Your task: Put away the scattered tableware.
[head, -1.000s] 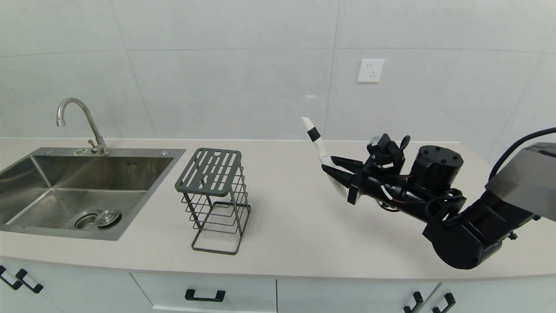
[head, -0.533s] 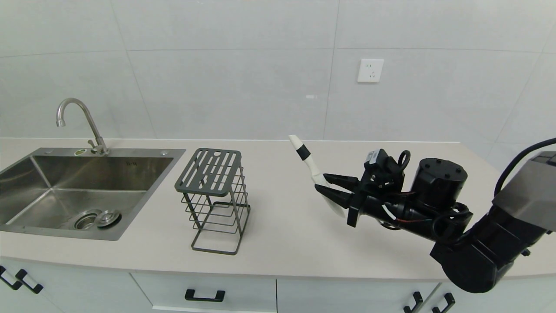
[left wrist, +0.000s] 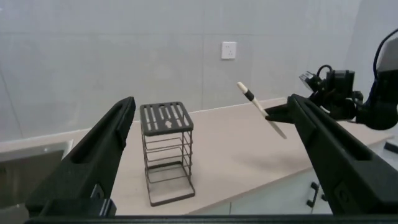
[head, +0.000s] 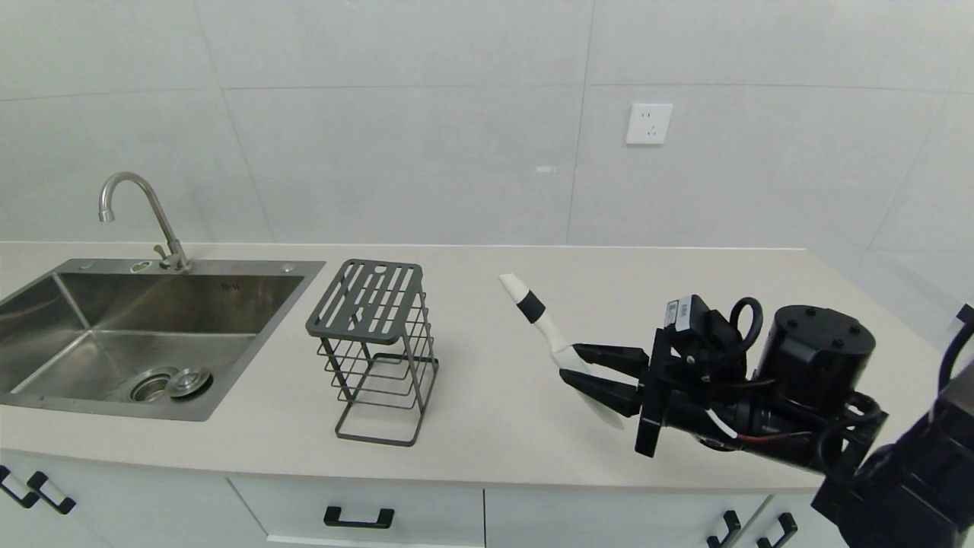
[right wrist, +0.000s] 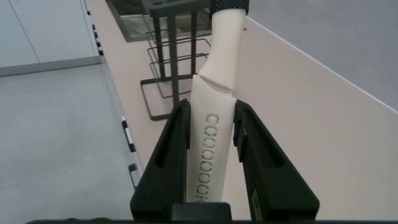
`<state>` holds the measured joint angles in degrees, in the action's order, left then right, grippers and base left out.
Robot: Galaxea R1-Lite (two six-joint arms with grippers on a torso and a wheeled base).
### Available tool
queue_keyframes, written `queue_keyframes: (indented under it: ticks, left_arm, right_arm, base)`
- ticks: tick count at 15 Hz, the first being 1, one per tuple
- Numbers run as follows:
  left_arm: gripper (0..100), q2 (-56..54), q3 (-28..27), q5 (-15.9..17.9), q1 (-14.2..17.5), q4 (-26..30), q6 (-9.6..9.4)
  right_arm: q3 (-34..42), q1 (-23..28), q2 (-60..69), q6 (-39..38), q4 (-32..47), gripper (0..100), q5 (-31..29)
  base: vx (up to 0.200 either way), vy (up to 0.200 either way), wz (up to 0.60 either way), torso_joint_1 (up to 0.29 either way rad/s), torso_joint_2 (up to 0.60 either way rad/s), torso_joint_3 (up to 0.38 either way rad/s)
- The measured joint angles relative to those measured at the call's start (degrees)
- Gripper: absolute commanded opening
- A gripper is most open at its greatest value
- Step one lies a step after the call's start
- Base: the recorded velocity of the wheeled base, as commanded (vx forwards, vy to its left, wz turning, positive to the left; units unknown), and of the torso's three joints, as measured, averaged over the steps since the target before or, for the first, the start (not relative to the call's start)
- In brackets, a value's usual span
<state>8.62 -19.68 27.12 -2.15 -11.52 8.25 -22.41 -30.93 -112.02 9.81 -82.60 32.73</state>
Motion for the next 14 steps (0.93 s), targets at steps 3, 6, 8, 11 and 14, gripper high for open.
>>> queue_keyframes:
  ticks: [3,6,8,11,14]
  left_arm:
    - [100,8.11,-3.22,5.55,-0.22,-3.25,-0.68]
    - [100,19.93,-4.28,8.56,-0.55,-12.01,-0.79]
    - [100,29.17,-4.41,9.58,-3.30,-18.31,-0.79]
    - [100,40.52,-4.28,10.42,-12.84,-24.25,-0.68]
    - [100,50.03,-4.38,10.48,-20.20,-28.36,0.34]
  right_arm:
    - [3.17,-1.82,3.17,0.09,0.00,0,0.88]
    - [3.97,-2.83,5.07,0.09,-0.02,0,0.85]
    - [3.97,-3.06,5.60,0.09,0.00,0,0.79]
    - [3.97,-3.46,6.12,0.01,0.00,0,0.49]
    - [3.34,-3.85,6.89,-0.22,0.00,0,0.33]
  base:
    - [0.000,0.000,0.00,0.000,0.00,0.000]
    - [0.000,0.000,0.00,0.000,0.00,0.000]
    - [0.000,0.000,0.00,0.000,0.00,0.000]
    - [0.000,0.000,0.00,0.000,0.00,0.000]
    - [0.000,0.000,0.00,0.000,0.00,0.000]
